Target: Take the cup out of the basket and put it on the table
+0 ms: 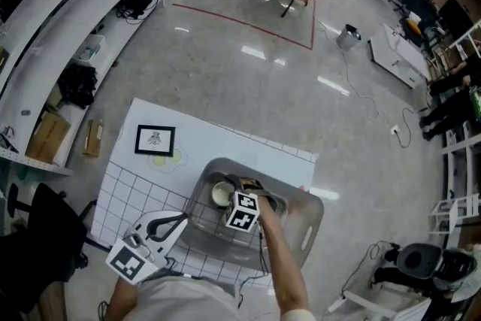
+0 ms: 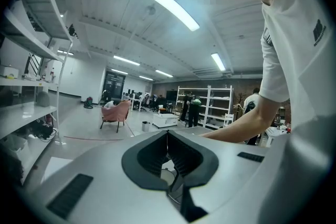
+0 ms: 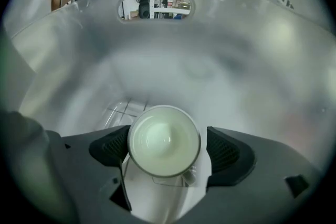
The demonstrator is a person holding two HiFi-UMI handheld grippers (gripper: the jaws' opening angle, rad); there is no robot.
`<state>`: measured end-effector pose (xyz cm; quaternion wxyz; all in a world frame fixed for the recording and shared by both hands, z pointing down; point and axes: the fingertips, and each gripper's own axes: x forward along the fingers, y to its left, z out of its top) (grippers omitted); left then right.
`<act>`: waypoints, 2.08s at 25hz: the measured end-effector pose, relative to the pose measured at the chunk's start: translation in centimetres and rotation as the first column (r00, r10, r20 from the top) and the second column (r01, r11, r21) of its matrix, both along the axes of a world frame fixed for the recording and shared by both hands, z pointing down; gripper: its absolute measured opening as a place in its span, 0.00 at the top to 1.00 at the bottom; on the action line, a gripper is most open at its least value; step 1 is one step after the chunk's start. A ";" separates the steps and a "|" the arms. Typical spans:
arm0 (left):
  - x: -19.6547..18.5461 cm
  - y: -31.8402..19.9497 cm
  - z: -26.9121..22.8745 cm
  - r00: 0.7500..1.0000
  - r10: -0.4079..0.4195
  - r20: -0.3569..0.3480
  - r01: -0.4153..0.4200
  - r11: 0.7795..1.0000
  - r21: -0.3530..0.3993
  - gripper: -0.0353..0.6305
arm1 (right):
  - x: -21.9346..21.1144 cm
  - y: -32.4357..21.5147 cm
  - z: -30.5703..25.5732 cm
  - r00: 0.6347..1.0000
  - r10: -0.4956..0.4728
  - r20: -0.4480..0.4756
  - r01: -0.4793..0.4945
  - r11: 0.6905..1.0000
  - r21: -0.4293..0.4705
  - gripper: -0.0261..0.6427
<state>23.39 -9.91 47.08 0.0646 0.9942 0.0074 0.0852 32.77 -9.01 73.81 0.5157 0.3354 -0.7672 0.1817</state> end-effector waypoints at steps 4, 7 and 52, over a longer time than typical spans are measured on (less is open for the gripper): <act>-0.1 -0.1 0.1 1.000 -0.011 0.003 0.011 1.000 -0.009 0.93 | -0.2 0.1 1.1 1.000 -0.026 -0.003 0.026 0.999 -0.027 0.31; -0.2 0.0 0.2 1.000 -0.008 0.009 0.008 1.000 0.002 0.93 | -0.1 0.2 1.4 0.999 -0.034 -0.017 0.034 0.999 -0.027 0.31; -1.6 2.1 -2.0 0.999 0.046 -0.028 -0.043 0.993 0.109 0.93 | -3.7 1.8 -20.5 0.990 -0.110 -0.087 0.123 0.980 0.159 0.32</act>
